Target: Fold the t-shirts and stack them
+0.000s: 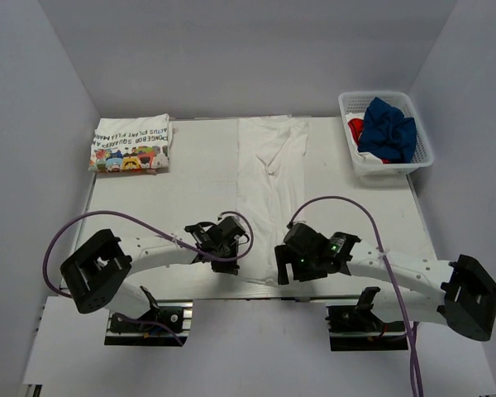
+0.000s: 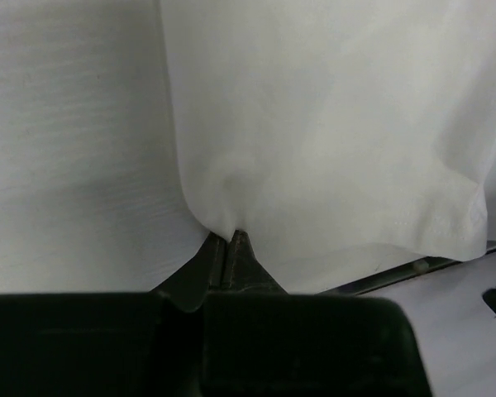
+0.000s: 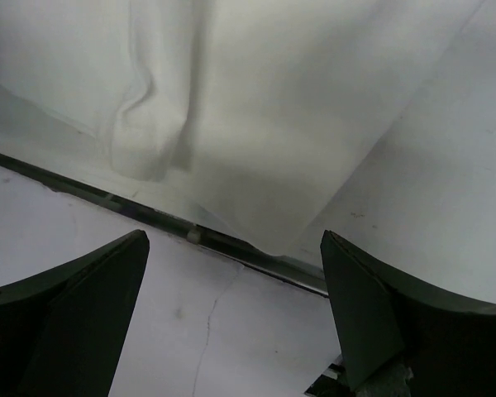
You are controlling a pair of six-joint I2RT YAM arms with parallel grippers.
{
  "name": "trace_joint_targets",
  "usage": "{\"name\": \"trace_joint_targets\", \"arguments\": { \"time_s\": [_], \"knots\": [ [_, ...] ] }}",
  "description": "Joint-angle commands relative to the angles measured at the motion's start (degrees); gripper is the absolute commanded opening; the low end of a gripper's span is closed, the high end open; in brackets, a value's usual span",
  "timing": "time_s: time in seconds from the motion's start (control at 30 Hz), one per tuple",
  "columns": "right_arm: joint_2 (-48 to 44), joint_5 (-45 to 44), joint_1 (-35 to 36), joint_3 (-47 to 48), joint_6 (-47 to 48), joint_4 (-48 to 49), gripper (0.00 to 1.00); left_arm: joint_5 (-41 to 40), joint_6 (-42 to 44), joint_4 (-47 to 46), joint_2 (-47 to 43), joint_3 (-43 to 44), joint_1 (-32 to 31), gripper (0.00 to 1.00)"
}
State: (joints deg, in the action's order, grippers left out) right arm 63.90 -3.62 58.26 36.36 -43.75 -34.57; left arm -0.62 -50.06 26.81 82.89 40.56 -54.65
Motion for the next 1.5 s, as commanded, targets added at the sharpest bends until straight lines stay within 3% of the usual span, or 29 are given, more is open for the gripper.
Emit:
{"name": "trace_joint_targets", "arguments": {
  "time_s": [0.0, 0.23, 0.47, 0.57, 0.67, 0.7, 0.77, 0.8, 1.2, 1.33, 1.47],
  "knots": [
    [3.3, -7.2, 3.8, 3.2, -3.7, -5.2, 0.9, 2.5, -1.3, 5.4, -1.3, -2.1, -0.7, 0.0],
    [5.1, -10.1, 9.0, 1.6, -6.7, -6.1, 0.9, 3.5, -3.5, 7.8, -3.6, -3.1, -0.7, 0.0],
    [8.1, -8.8, 9.0, -1.5, -6.3, 2.4, 0.9, 4.1, -3.5, 6.6, -4.1, -3.6, -0.7, 0.0],
    [10.0, -7.9, 9.0, -2.0, -6.2, 3.9, 0.77, 4.1, -4.2, 6.0, -4.7, -4.2, -0.7, 0.0],
    [10.0, -7.4, 9.3, -2.6, -6.3, 4.8, 0.44, 4.1, -4.2, 6.0, -5.3, -3.6, -0.7, 0.0],
    [10.0, -7.7, 9.4, -2.7, -7.1, 5.1, 0.24, 3.5, -4.2, 6.0, -5.3, -2.8, -0.7, 0.0],
    [9.3, -9.7, 9.4, -1.9, -7.1, 5.3, 0.04, 2.7, -4.2, 7.5, -4.8, -0.8, -0.7, 0.0],
    [9.1, -10.4, 9.5, -1.5, -7.0, 5.0, 0.0, 1.4, -4.2, 8.3, -4.8, 0.0, -0.7, 0.0],
    [6.7, -26.3, 5.5, 8.7, -4.9, 2.4, 0.0, -12.8, -5.4, 21.2, 0.3, 22.1, 1.9, 0.06],
    [7.6, -32.8, 0.7, 11.8, -1.3, 6.5, 0.0, -14.8, -4.5, 25.4, 8.8, 32.5, 5.8, 0.06],
    [10.7, -33.5, -4.2, 15.8, 5.1, 12.8, 0.0, -16.2, -3.3, 28.9, 14.0, 42.3, 9.9, 0.05]
  ]
}}
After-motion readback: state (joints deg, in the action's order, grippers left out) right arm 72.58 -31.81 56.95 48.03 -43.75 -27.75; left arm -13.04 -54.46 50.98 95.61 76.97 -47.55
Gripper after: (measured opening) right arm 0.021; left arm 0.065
